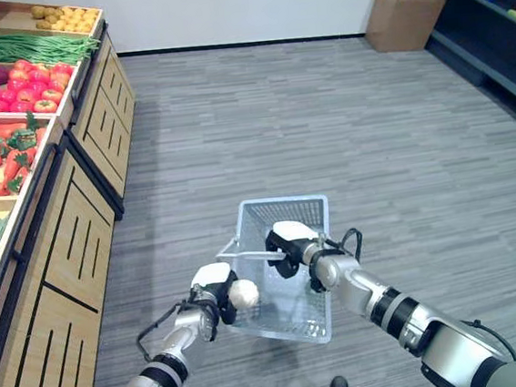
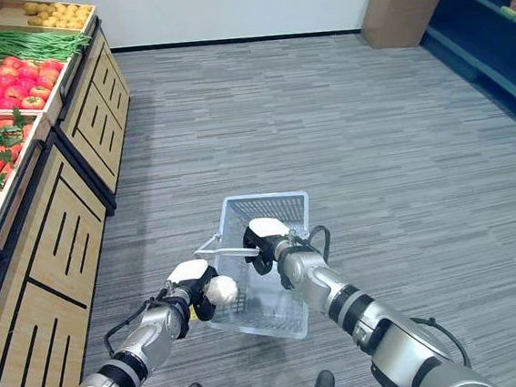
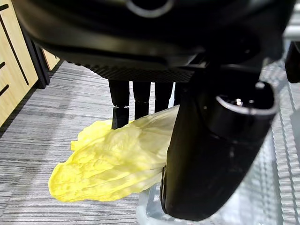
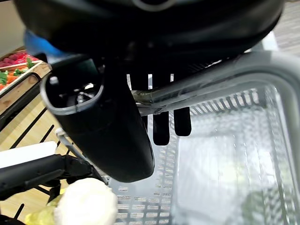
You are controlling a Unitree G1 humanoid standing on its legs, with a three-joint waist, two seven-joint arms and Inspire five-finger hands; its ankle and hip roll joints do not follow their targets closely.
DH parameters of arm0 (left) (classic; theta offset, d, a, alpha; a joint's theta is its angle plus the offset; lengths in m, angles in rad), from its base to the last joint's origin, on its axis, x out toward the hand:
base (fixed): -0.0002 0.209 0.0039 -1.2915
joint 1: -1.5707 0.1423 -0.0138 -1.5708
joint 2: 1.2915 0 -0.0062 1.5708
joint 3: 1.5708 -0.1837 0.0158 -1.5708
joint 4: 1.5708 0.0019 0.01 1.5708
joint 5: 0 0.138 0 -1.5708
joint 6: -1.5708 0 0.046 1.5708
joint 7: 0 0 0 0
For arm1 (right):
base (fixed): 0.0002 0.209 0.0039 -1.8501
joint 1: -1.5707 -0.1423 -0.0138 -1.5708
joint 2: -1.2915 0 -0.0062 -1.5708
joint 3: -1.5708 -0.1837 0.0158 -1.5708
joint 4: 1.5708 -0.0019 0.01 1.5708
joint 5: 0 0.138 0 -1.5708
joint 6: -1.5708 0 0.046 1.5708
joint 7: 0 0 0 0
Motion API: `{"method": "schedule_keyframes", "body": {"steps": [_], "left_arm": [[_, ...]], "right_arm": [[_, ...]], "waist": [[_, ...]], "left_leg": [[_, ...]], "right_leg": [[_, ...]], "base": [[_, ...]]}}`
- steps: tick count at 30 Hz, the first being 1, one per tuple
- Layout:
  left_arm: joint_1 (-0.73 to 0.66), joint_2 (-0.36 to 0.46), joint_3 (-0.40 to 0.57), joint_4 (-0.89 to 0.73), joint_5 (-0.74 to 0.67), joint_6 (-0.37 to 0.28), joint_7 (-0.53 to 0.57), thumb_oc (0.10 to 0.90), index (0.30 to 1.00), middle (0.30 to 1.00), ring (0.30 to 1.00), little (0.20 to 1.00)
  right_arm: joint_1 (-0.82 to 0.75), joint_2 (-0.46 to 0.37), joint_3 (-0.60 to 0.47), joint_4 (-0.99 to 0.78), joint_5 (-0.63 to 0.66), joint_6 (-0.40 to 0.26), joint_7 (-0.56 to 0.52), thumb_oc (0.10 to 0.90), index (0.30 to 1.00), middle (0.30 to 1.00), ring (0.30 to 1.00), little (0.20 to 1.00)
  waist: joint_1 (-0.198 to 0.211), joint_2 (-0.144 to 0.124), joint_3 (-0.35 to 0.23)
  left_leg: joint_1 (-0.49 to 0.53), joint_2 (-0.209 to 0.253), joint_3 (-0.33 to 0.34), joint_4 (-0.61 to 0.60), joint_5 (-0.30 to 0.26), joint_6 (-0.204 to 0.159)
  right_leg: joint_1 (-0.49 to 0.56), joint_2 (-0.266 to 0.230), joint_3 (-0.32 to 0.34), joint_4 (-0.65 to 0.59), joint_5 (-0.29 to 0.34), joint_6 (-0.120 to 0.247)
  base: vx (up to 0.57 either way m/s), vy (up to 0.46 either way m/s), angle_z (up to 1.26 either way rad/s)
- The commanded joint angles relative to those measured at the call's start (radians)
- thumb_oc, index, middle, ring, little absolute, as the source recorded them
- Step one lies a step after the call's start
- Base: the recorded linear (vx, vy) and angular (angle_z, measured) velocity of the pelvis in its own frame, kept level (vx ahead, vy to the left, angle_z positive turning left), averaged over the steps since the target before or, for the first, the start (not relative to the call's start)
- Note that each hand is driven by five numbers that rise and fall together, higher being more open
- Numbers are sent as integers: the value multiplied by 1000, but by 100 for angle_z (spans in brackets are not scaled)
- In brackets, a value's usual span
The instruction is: Get the vegetables into the basket
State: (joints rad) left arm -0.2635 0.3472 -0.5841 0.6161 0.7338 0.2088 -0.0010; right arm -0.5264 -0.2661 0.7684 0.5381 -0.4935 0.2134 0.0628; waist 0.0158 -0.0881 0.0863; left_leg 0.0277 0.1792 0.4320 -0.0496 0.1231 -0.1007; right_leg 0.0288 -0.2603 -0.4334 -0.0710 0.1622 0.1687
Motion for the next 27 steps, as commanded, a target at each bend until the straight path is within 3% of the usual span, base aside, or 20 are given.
{"method": "schedule_keyframes", "body": {"steps": [1, 7, 12, 17, 24, 25, 26, 27], "left_arm": [[-120, -14, -95, 6, 71, -37, 9, 400, 300, 300, 300, 300], [-152, -19, -132, -24, 100, -44, -4, 400, 300, 300, 300, 300], [-208, 11, -176, -162, 104, -83, -34, 400, 300, 300, 300, 300], [-240, 41, -206, -257, 85, -112, -51, 400, 300, 300, 300, 300], [-246, 33, -242, -212, 104, -123, -67, 400, 300, 300, 300, 300], [-231, 33, -238, -190, 121, -117, -74, 618, 605, 605, 605, 605], [-221, 31, -236, -175, 133, -116, -76, 900, 1000, 1000, 1000, 1000], [-214, 29, -234, -164, 137, -115, -77, 900, 1000, 1000, 1000, 1000]], "right_arm": [[-209, 89, -99, -185, 61, -113, -106, 400, 300, 300, 300, 300], [-224, 118, -49, -168, 48, -121, -71, 400, 300, 300, 300, 300], [-275, 182, 29, 55, -44, -122, -54, 400, 300, 300, 300, 300], [-305, 253, 70, 163, -84, -132, -32, 400, 300, 300, 300, 300], [-316, 263, 84, 90, -69, -153, -15, 400, 300, 300, 300, 300], [-314, 249, 75, 41, -63, -157, -16, 400, 300, 300, 300, 300], [-307, 238, 71, 7, -59, -157, -9, 400, 300, 300, 300, 300], [-303, 229, 67, -15, -54, -157, -9, 400, 300, 300, 300, 300]], "waist": [[30, 6, -5], [29, 4, -5], [48, 16, -6], [60, 28, -10], [46, 32, -11], [41, 29, -9], [40, 29, -7], [39, 28, -5]], "left_leg": [[17, -7, -60, 40, -90, -3], [18, -7, -64, 27, -82, -3], [18, -7, -70, 21, -79, -6], [19, -14, -83, 20, -82, -5], [15, -22, -96, 10, -75, -4], [15, -22, -95, 9, -75, -4], [16, -24, -94, 7, -75, -3], [16, -24, -94, 6, -74, -2]], "right_leg": [[9, -3, 83, 66, -69, 39], [8, -5, 79, 68, -70, 38], [9, -8, 72, 61, -65, 39], [20, -14, 66, 59, -66, 41], [21, -16, 56, 63, -71, 40], [20, -15, 58, 63, -70, 39], [21, -16, 58, 63, -70, 39], [21, -16, 59, 63, -69, 39]], "base": [[0, 0, 0], [-6, 0, 0], [-7, -3, 0], [0, 0, 0], [7, 9, 6], [0, 0, 0], [0, 0, 0], [0, 0, 0]]}}
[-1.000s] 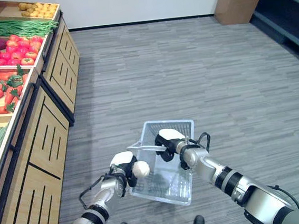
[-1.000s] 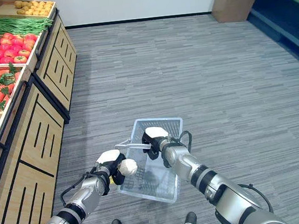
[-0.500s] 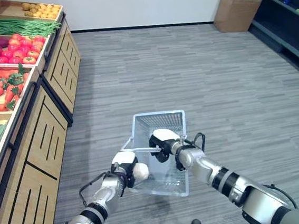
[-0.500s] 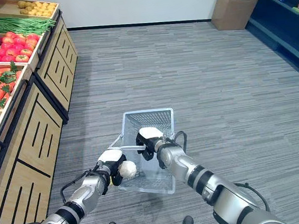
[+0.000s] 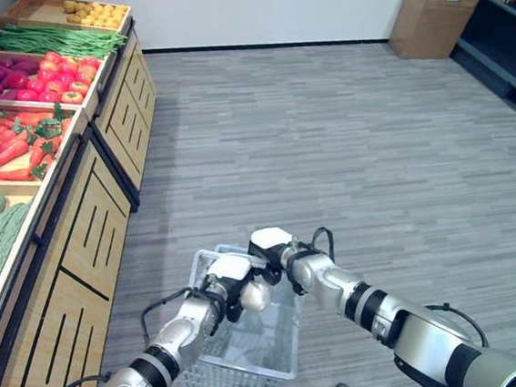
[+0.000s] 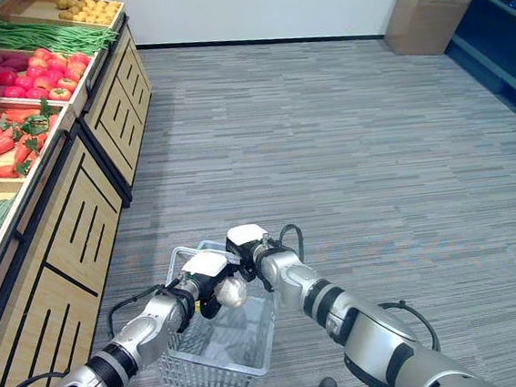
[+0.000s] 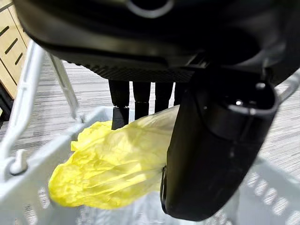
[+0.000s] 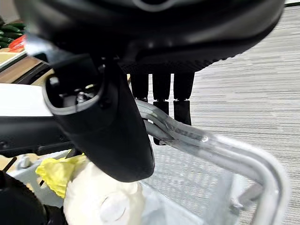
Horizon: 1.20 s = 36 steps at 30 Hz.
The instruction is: Get the vegetables into the basket
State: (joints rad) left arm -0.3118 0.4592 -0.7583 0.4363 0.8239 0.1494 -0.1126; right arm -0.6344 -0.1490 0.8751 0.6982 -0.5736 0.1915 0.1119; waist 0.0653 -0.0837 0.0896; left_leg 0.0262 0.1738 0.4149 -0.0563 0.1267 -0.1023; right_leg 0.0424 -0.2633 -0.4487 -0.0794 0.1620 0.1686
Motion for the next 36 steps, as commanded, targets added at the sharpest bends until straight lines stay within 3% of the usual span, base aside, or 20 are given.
{"method": "schedule_keyframes", "body": {"steps": [1, 8, 18, 23, 25, 30, 36], "left_arm": [[-162, -82, -60, 23, 51, -56, 31, 900, 1000, 1000, 1000, 1000], [-151, -65, -42, -23, 56, -65, 21, 900, 1000, 1000, 1000, 1000], [-147, -115, -72, 132, 44, -55, 49, 900, 1000, 1000, 1000, 1000], [-145, -76, -40, 46, -29, -72, 32, 900, 1000, 1000, 1000, 1000], [-102, 22, 34, -133, -75, -88, 3, 900, 1000, 1000, 1000, 1000], [24, 103, 177, -248, -165, -66, -17, 900, 1000, 1000, 1000, 1000], [120, 70, 319, -101, -199, 2, 16, 900, 1000, 1000, 1000, 1000]], "right_arm": [[-196, 107, -42, -185, 24, -135, -58, 400, 300, 300, 300, 300], [-180, 77, -54, -207, 12, -130, -59, 400, 300, 300, 300, 300], [-153, 93, -44, -118, 36, -126, -76, 400, 300, 300, 300, 300], [-121, 51, -70, -52, 19, -108, -85, 400, 300, 300, 300, 300], [-81, -5, -117, -68, -11, -99, -71, 400, 300, 300, 300, 300], [-2, -84, -211, -76, -19, -72, -71, 400, 300, 300, 300, 300], [128, -178, -352, -24, 17, -28, -97, 400, 300, 300, 300, 300]], "waist": [[-12, 23, -8], [-12, 26, -7], [-21, 30, -15], [-17, 40, -18], [-9, 52, -22], [-7, 59, -26], [-15, 64, -31]], "left_leg": [[18, -19, -77, 13, -78, -1], [21, -17, -74, 15, -82, 0], [29, -10, -72, 43, -98, -3], [32, -10, -77, 35, -93, -4], [36, -12, -80, 27, -92, -3], [45, -14, -83, 24, -92, -3], [50, -14, -80, 17, -89, -5]], "right_leg": [[6, -13, 74, 71, -69, 39], [4, -16, 79, 71, -69, 40], [18, -12, 83, 81, -85, 36], [22, -12, 76, 83, -88, 37], [27, -14, 70, 82, -88, 37], [37, -16, 61, 80, -88, 37], [43, -15, 55, 73, -85, 38]], "base": [[0, 0, 0], [0, 0, 0], [0, 0, 0], [0, 0, 0], [0, 0, 0], [2, -1, 2], [0, 0, 0]]}}
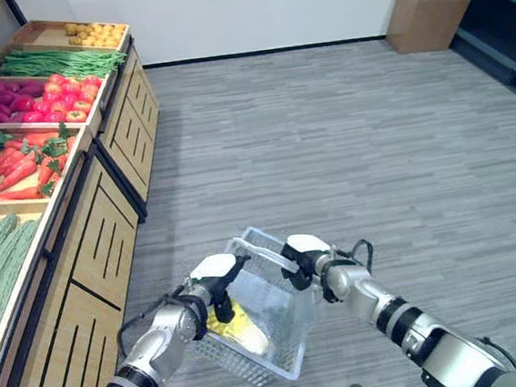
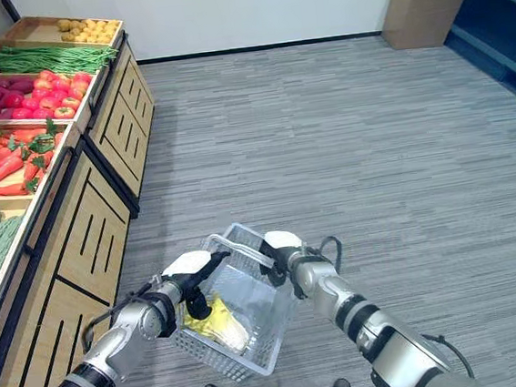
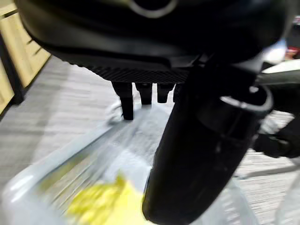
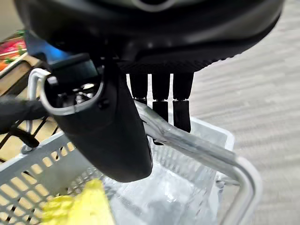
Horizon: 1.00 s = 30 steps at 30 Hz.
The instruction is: Get the vegetables into the basket
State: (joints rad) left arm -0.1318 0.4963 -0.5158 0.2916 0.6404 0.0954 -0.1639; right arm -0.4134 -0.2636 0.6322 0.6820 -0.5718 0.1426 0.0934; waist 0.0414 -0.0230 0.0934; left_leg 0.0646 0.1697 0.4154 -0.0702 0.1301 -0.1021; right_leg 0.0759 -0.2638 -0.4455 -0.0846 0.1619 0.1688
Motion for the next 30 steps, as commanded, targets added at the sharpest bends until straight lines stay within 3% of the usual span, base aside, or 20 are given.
{"method": "schedule_keyframes", "body": {"steps": [1, 6, 15, 19, 20, 25, 27, 30], "left_arm": [[-58, 32, 76, 44, -16, 55, 69, 900, 1000, 1000, 1000, 1000], [55, 10, 183, 144, -99, 78, 85, 900, 1000, 1000, 1000, 1000], [105, -29, 242, 305, -172, 85, 108, 900, 1000, 1000, 1000, 1000], [85, -66, 239, 419, -203, 81, 133, 900, 1000, 1000, 1000, 1000], [69, -101, 246, 547, -228, 90, 163, 900, 1000, 1000, 1000, 1000], [43, -152, 273, 752, -268, 93, 228, 900, 1000, 1000, 1000, 1000], [47, -195, 344, 960, -333, 106, 278, 900, 1000, 1000, 1000, 1000], [64, -201, 354, 992, -324, 107, 276, 900, 1000, 1000, 1000, 1000]], "right_arm": [[-89, -66, -108, -12, 15, 22, -78, 400, 300, 300, 300, 300], [9, -139, -221, 18, 51, 40, -99, 400, 300, 300, 300, 300], [113, -200, -312, 136, 79, 41, -133, 400, 300, 300, 300, 300], [128, -193, -315, 223, 96, 34, -150, 400, 300, 300, 300, 300], [149, -178, -322, 300, 126, 30, -160, 400, 300, 300, 300, 300], [205, -147, -342, 373, 182, 19, -187, 400, 300, 300, 300, 300], [266, -93, -368, 479, 249, 3, -212, 400, 300, 300, 300, 300], [290, -70, -378, 522, 271, 1, -220, 400, 300, 300, 300, 300]], "waist": [[9, 4, -37], [10, 4, -37], [4, 1, -38], [1, 0, -39], [-4, -1, -37], [-20, -6, -41], [-34, -13, -43], [-37, -14, -48]], "left_leg": [[12, -11, -81, 31, -93, -5], [14, -6, -81, 38, -94, -5], [8, -8, -86, 22, -78, -7], [5, -11, -90, 19, -77, -5], [15, -10, -90, 18, -82, -6], [15, -12, -85, 16, -79, -6], [22, -9, -79, 21, -82, -6], [25, -7, -75, 24, -85, -7]], "right_leg": [[10, -15, 52, 78, -85, 38], [16, -14, 47, 81, -86, 37], [12, -17, 35, 87, -84, 39], [10, -18, 31, 88, -83, 39], [16, -16, 33, 92, -88, 39], [10, -14, 39, 93, -88, 36], [10, -7, 48, 94, -97, 32], [9, -4, 54, 94, -101, 31]], "base": [[0, 0, 0], [0, 0, 0], [-12, 3, 3], [-8, 0, 5], [0, 4, 5], [2, 0, -1], [3, -9, -2], [5, -1, -10]]}}
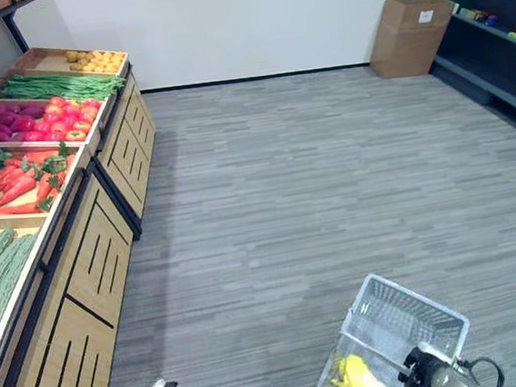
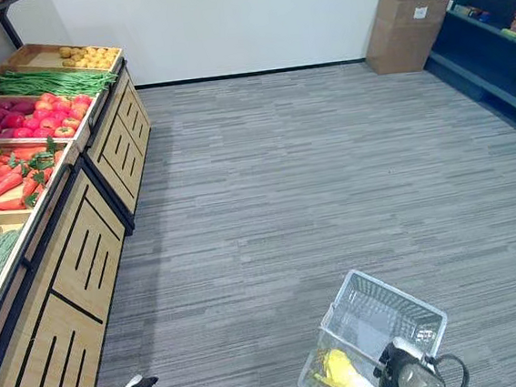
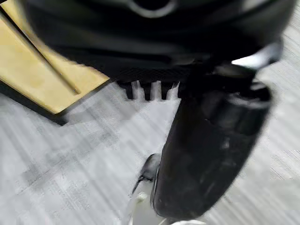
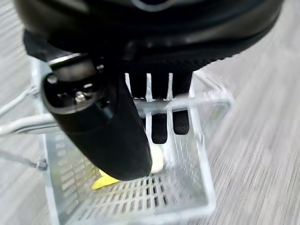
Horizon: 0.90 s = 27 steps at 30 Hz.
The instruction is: Get the vegetables into the basket
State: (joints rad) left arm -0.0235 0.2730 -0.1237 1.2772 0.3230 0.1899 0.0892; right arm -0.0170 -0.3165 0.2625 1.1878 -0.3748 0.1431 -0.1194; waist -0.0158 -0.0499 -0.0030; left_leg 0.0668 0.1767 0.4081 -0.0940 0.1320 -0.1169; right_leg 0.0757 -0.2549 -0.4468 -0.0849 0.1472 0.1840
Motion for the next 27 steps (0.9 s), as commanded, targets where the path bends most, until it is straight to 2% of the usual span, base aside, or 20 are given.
{"method": "schedule_keyframes", "body": {"steps": [1, 2, 3, 27], "left_arm": [[-38, 22, -34, 4, -9, 9, 31, 900, 1000, 1000, 1000, 1000], [-37, 20, -29, 2, -20, 7, 33, 900, 1000, 1000, 1000, 1000], [-46, -82, -73, 18, -179, -59, 67, 900, 1000, 1000, 1000, 1000], [-31, -83, -72, 20, -170, -64, 55, 900, 1000, 1000, 1000, 1000]], "right_arm": [[-92, -10, -16, 20, 96, -4, -6, 400, 300, 300, 300, 300], [-89, -11, -20, 26, 102, -5, -9, 400, 300, 300, 300, 300], [-40, 64, -11, 100, 243, -44, -20, 400, 300, 300, 300, 300], [-21, 69, -16, 117, 241, -46, -7, 400, 300, 300, 300, 300]], "waist": [[19, 13, 48], [18, 14, 47], [-52, 47, 80], [-44, 39, 95]], "left_leg": [[23, -12, -67, 50, -87, 8], [24, -12, -66, 52, -88, 8], [25, -154, -252, 7, -113, 66], [19, -160, -258, 7, -118, 67]], "right_leg": [[8, -12, 59, 94, -86, 16], [8, -12, 60, 95, -86, 16], [-34, 161, 349, 21, -104, -44], [-30, 151, 346, 14, -96, -35]], "base": [[10, 9, -17], [10, 12, -6], [5, 9, 9], [1, 4, 0]]}}
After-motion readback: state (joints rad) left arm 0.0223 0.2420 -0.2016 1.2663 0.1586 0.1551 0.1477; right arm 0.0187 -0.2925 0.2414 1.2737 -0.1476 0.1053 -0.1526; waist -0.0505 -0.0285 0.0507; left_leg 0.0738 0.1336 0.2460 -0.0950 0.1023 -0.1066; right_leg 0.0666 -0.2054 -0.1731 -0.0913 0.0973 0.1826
